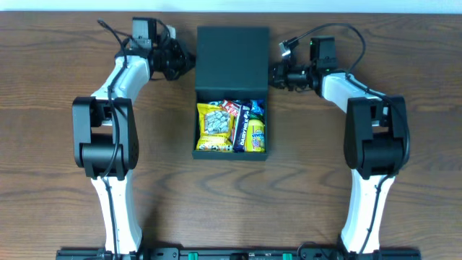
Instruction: Pack container
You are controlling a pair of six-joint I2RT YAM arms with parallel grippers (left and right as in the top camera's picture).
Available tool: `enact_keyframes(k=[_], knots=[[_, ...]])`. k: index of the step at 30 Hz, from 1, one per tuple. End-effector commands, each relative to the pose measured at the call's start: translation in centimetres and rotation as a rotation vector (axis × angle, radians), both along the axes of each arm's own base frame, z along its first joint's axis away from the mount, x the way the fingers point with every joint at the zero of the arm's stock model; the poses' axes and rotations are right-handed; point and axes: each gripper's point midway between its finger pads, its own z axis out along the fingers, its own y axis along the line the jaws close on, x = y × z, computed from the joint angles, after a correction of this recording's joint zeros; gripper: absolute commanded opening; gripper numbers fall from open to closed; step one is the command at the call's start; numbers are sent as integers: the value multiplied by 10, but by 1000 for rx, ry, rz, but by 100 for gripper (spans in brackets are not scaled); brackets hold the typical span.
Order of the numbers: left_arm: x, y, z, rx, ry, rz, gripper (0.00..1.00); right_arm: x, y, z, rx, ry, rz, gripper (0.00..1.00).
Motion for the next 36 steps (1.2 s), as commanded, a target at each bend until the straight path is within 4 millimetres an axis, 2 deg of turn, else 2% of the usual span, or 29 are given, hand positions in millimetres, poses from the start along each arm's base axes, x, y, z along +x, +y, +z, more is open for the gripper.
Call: enact_keyframes(k=[1, 5, 8, 11, 13, 17, 22, 26, 32, 36], knots=[[3, -16, 24, -52, -88, -100, 6, 7, 7, 48, 74, -115, 75, 2], [6, -19, 47, -65, -148, -128, 6, 12, 7, 87, 60, -223, 82, 2], [5, -19, 73, -47, -226, -151, 6, 6, 6, 110, 39, -269, 96, 2], [0, -19, 104, -23, -314, -180, 6, -4, 4, 116, -18, -267, 94, 2], [-7, -19, 123, -4, -363, -203, 6, -13, -3, 113, -101, -259, 83, 2], [-29, -18, 147, 49, -405, -258, 5, -33, -17, 105, -282, -225, 74, 1], [-64, -14, 155, 149, -397, -334, 6, -65, -21, 104, -401, -206, 143, 2], [-84, -7, 151, 250, -359, -368, 6, -78, -24, 98, -493, -186, 164, 2], [-100, -4, 150, 303, -327, -390, 6, -81, -28, 95, -520, -168, 162, 2], [-105, 1, 145, 331, -288, -380, 6, -79, -52, 82, -649, -96, 87, 1]])
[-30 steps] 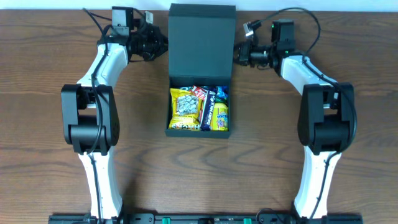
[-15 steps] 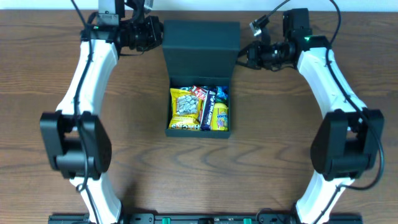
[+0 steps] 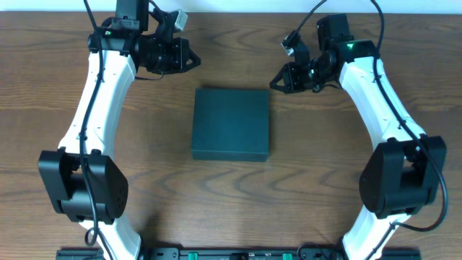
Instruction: Pack container
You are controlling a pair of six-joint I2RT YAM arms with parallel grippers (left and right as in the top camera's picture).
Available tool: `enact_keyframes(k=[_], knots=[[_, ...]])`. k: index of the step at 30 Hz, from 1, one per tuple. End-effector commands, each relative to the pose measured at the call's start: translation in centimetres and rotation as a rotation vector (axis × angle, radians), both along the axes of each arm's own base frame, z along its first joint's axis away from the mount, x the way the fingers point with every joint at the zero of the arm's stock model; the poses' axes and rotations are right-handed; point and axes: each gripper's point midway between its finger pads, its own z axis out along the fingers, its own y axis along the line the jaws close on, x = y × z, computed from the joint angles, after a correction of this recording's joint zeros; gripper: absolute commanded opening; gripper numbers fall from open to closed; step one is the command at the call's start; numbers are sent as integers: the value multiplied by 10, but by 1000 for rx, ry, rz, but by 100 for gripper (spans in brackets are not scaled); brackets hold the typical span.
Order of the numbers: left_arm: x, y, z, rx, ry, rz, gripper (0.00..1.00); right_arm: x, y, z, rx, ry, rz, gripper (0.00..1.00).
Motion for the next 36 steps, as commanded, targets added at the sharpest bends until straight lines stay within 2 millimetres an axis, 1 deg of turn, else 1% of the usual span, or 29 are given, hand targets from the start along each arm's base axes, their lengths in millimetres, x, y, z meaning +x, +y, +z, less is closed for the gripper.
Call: enact_keyframes(k=[1, 4, 7, 10, 14, 16, 19, 22, 24, 25, 26, 27, 30, 32, 35, 36], knots=[[-3, 10, 7, 64, -27, 16, 6, 4, -24, 4, -112, -17, -79, 1], [-15, 21, -6, 130, 53, 52, 6, 2, -40, -3, -165, 23, -132, 1], [-21, 31, -15, 182, 112, 102, 6, 4, -51, -6, -196, 42, -190, 1], [-28, 35, -16, 205, 140, 113, 6, 6, -57, -6, -194, 45, -207, 2], [-43, 38, -1, 224, 136, 125, 6, -1, -58, -2, -198, 59, -205, 2], [-56, 40, 13, 278, 110, 144, 6, -11, -59, 9, -198, 62, -204, 1], [-78, 32, 32, 315, 42, 130, 6, -28, -60, 39, -193, 12, -187, 1], [-102, 24, 42, 330, -15, 127, 6, -50, -56, 65, -158, -59, -161, 1], [-120, 20, 46, 315, -57, 118, 6, -69, -55, 72, -148, -114, -137, 2], [-131, 20, 46, 304, -79, 118, 6, -80, -56, 73, -145, -136, -138, 2], [-150, 23, 43, 286, -110, 128, 6, -101, -58, 69, -140, -163, -140, 2], [-158, 26, 40, 280, -123, 130, 6, -112, -59, 65, -139, -171, -141, 2], [-192, 33, 24, 250, -155, 137, 6, -150, -61, 49, -136, -186, -138, 2], [-219, 34, 7, 218, -152, 116, 6, -175, -64, 36, -134, -187, -141, 2], [-248, 35, -11, 178, -147, 93, 6, -200, -67, 20, -119, -157, -183, 1], [-255, 37, -17, 171, -147, 101, 6, -206, -67, 14, -117, -149, -190, 12]])
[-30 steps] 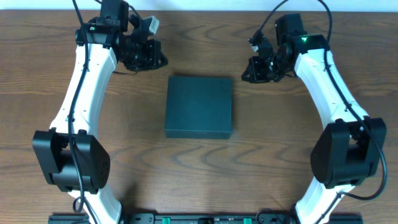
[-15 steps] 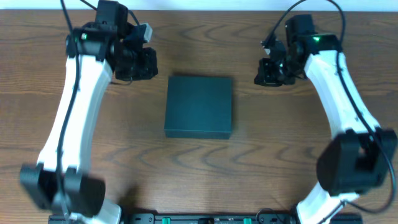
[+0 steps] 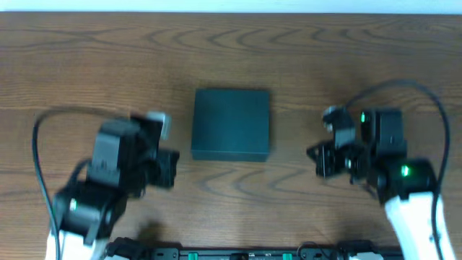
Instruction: Pack container
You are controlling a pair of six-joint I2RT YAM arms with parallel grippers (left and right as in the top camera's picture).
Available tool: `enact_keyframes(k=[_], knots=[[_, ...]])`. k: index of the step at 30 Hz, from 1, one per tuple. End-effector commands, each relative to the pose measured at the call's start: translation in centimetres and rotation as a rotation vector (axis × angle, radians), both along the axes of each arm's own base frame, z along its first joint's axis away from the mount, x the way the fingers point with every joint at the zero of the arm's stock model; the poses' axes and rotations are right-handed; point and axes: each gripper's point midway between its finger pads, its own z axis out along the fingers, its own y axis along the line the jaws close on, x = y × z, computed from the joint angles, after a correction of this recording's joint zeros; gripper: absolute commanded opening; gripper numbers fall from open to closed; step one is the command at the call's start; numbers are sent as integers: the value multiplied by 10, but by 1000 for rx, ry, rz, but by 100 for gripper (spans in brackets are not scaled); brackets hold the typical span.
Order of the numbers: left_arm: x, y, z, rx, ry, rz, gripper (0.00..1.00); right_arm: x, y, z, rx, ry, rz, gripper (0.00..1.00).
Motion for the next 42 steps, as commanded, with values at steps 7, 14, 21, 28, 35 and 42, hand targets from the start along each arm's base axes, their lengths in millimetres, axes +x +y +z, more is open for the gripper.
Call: enact_keyframes(k=[7, 14, 21, 28, 35, 42], knots=[[-34, 4, -28, -99, 90, 96, 95, -42, -2, -36, 104, 208, -229, 99], [-39, 6, -32, -89, 116, 99, 95, -41, -2, -41, 117, 250, -272, 99], [-39, 6, -32, -89, 116, 99, 95, -41, -2, -41, 117, 250, -272, 99], [-29, 35, -26, -10, 5, 203, 95, -42, -2, -41, 116, 251, -272, 99], [-2, 95, -15, 265, -401, 260, 95, -41, -2, -41, 117, 250, -272, 99], [1, 108, -71, 307, -462, 309, 95, -41, -2, -41, 117, 250, -272, 99]])
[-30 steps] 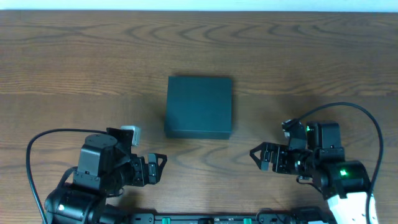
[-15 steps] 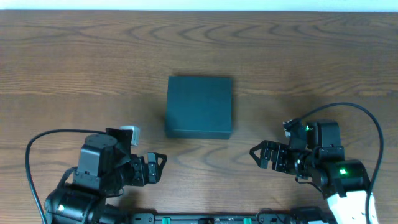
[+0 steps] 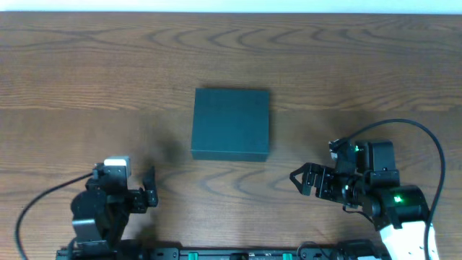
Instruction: Pack container
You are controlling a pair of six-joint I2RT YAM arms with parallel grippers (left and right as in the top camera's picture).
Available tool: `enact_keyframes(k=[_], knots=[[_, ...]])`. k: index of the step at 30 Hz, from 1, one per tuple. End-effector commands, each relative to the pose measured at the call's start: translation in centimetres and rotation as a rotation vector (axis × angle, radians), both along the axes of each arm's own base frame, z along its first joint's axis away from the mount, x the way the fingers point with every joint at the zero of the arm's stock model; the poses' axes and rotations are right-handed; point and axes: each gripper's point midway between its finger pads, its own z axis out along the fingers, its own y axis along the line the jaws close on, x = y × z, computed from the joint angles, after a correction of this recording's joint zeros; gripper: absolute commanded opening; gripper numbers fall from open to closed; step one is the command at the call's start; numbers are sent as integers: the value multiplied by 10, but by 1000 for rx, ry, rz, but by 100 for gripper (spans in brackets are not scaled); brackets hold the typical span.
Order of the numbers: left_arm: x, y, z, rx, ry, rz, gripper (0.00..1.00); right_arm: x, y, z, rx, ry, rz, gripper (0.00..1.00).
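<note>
A dark teal box (image 3: 231,124) sits shut in the middle of the wooden table (image 3: 346,65), its lid flat, so whatever is inside is hidden. My left gripper (image 3: 149,190) is folded back near the front edge, left of and below the box, with its fingers spread and nothing between them. My right gripper (image 3: 299,184) is low at the front right, pointing left towards the box. It is open and empty. Neither gripper touches the box.
The arm bases and a black rail (image 3: 231,253) run along the front edge. Cables loop from each arm, one on the left (image 3: 40,198) and one on the right (image 3: 433,144). The table's far edge meets a white wall.
Both arms have drawn further back towards the front edge and folded lower. The left gripper is nearer the rail, and the right gripper is lower and slightly further left. The box stays shut and unmoved.
At first the box stood open, lid flipped back and snack packets inside, with a gripper at each side of the lid. Then the lid was down and both grippers were apart behind the box. Since then both arms have been back near the front edge.
</note>
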Motion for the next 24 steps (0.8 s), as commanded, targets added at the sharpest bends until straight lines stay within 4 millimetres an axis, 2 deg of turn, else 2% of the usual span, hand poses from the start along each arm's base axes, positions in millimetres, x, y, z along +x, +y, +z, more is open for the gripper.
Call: enact_keyframes(k=[1, 11, 24], knots=[[3, 5, -17, 49, -39, 3, 95, -1, 2, -1, 6, 8, 0, 99], [8, 5, -52, -34, -58, 46, 95, -1, 2, -1, 6, 8, 0, 99], [8, 4, -53, -35, -56, 47, 95, -1, 2, -1, 6, 8, 0, 99]])
